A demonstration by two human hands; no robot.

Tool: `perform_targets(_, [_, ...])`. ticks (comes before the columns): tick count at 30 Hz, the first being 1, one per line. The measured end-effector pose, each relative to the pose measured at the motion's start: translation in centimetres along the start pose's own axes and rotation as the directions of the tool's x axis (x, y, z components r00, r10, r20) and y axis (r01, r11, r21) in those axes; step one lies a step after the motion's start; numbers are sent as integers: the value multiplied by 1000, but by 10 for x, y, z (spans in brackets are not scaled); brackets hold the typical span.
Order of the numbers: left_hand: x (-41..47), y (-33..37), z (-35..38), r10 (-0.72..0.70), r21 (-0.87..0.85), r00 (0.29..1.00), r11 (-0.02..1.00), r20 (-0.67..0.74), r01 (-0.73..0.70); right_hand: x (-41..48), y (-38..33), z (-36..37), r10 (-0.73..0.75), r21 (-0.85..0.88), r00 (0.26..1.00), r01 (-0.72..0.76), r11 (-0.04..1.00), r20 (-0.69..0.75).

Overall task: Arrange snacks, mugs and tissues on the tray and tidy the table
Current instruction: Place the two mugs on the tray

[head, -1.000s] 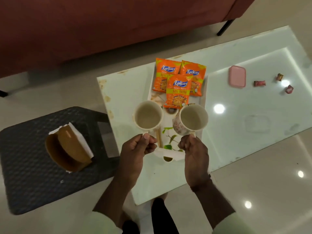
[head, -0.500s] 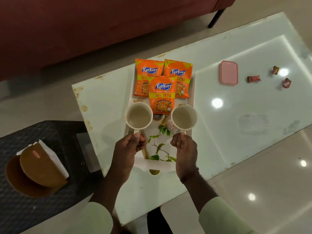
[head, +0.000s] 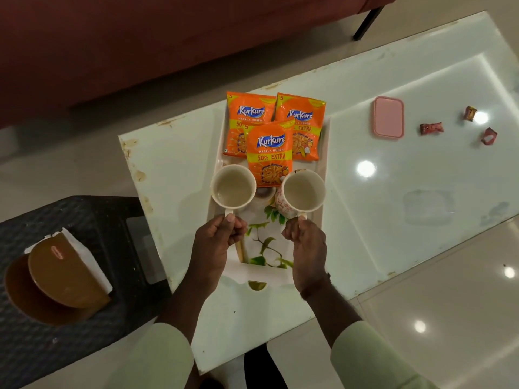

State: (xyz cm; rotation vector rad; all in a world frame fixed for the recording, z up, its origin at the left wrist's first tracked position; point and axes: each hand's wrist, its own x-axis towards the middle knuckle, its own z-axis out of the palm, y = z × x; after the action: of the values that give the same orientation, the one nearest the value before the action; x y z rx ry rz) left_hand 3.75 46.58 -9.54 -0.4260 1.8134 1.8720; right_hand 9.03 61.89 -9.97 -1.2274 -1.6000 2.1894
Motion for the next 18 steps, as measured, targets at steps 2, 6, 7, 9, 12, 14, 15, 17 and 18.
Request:
perform_targets(2, [0,-3,-1,-12,6,1000,1000,-7,12,-1,4,0,11,-36,1000,-10,999,10])
perform_targets(6, [1,-7,-3,-24,33,1000,999,-11,24,-3,7,-3,22,-149,999,-17,989,27])
perform_targets(7, [1,-6,-3,-32,36,999,999,-12,33,-4,6,-4,22,-180,999,-16,984,32])
perform_targets(9, [3,-5,-3,-57,31,998,998,-16,58,-5,5,-5,41,-211,998,-32,977,37])
perform_targets(12, [2,-3,-4,-66,36,997,997,-32,67,-9,2,-5,96,-194,995,-89,977,27])
perform_targets(14, [2,-1,-5,-61,70,996,995,-66,66,-10,1,-6,106,-212,994,-105,972,-8])
perform_targets(15, [1,0,-6,-62,102,994,992,-94,72,-10,0,-7,101,-232,994,-106,967,-34])
perform_targets(17, [-1,3,-8,-48,201,987,976,-153,79,-11,-3,-8,79,-279,993,-99,955,-83])
perform_targets(18, [-4,6,-9,-26,259,984,963,-177,72,-12,-4,-9,67,-298,992,-97,950,-110])
